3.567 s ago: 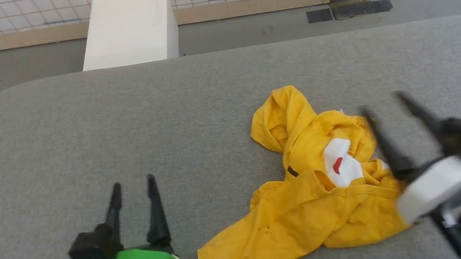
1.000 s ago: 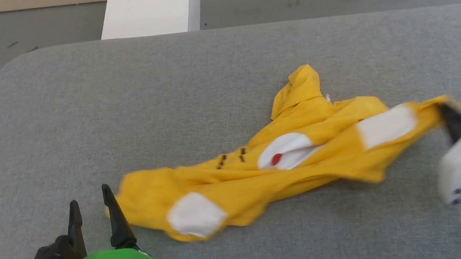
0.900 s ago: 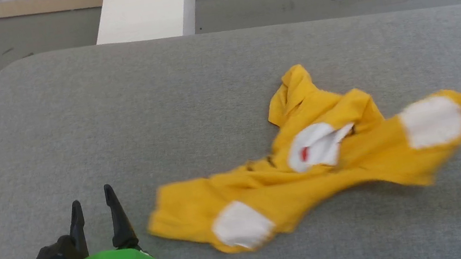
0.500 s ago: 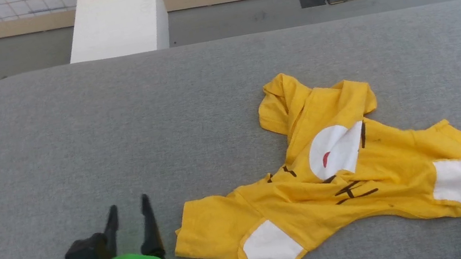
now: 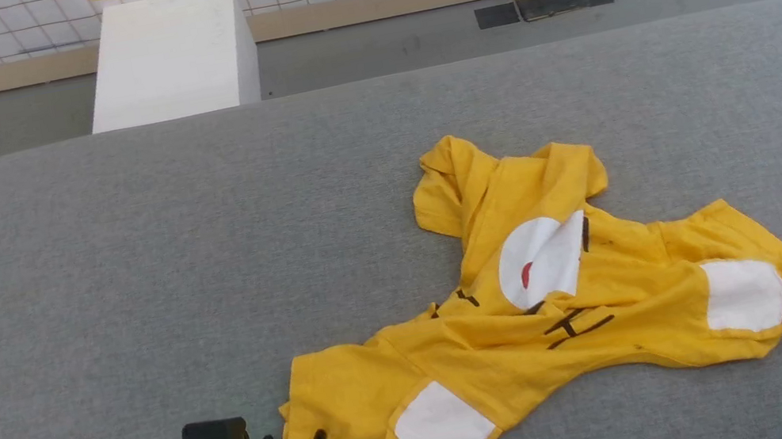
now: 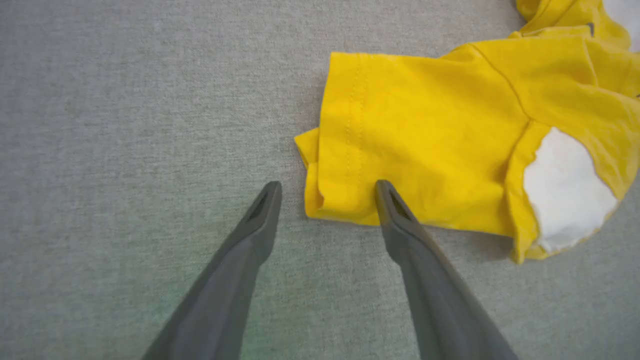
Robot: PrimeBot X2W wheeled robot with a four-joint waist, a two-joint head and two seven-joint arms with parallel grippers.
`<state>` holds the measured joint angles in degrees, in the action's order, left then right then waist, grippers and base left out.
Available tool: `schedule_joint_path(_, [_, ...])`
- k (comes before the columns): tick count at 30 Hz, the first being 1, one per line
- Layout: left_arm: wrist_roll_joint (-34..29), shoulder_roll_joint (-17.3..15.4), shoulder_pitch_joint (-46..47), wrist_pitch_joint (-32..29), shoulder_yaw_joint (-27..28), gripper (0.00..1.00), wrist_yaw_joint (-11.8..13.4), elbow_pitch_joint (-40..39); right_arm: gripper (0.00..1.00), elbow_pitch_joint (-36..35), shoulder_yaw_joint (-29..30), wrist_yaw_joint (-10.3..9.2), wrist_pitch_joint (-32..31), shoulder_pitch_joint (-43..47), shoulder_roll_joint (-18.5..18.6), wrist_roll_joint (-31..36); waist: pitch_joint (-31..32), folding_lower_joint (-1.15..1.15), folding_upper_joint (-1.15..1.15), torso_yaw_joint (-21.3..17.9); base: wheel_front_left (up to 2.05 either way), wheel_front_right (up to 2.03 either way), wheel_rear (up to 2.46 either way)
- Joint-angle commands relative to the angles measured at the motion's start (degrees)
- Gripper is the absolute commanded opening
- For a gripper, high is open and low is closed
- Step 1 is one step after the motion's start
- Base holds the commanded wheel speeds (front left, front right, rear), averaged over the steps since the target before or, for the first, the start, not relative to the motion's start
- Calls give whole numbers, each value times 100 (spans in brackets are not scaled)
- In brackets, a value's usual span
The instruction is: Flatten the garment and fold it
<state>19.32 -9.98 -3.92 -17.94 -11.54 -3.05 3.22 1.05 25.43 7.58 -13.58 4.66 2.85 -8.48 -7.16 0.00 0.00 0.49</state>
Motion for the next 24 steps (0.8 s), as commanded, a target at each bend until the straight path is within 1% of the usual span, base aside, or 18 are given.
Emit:
schedule_joint_path(1, [37,-43,-92,-91,3,100,-12,-79,100,-37,-17,-9,75,36,3,14,-3,0,0,-71,0,0,0])
schedule_joint_path(5, [91,-15,-109,-351,-11,100,93,-96,100,-58,-137,-9,114,14,3,-11,-15,0,0,-181,0,0,0])
schedule_joint_path(11, [144,48,-38,-791,-22,100,310,162,100,-46,-421,-9,107,1,3,-32,-36,0,0,-300,0,0,0])
schedule_joint_path(12, [148,39,-29,-875,-50,96,308,204,100,-55,-494,-9,114,1,3,-14,-43,0,0,-311,0,0,0])
schedule_joint_path(13, [154,34,-20,-902,-59,42,307,221,100,-66,-556,-9,125,0,3,4,-49,0,0,-319,0,0,0])
schedule_joint_path(14, [170,46,-6,-859,-37,11,321,218,100,-80,-618,-9,147,-10,3,35,-53,0,0,-323,0,0,0])
schedule_joint_path(15, [183,59,1,-808,-14,0,336,217,100,-94,-666,-9,171,-21,3,62,-54,0,0,-323,0,0,0])
schedule_joint_path(18, [232,89,-2,-573,155,0,459,185,100,-148,-771,-9,299,-102,3,220,-54,0,0,-294,0,0,0])
schedule_joint_path(19, [247,68,-23,-389,307,0,554,161,100,-124,-771,-9,361,-174,3,330,-43,0,0,-247,0,0,0])
schedule_joint_path(21, [263,28,-43,-215,461,0,634,132,100,-47,-687,-9,420,-278,3,397,-30,0,0,-179,0,0,0])
schedule_joint_path(24, [289,-48,-63,-32,653,0,714,89,100,215,-561,-9,278,-418,3,446,-25,0,0,-76,0,0,0])
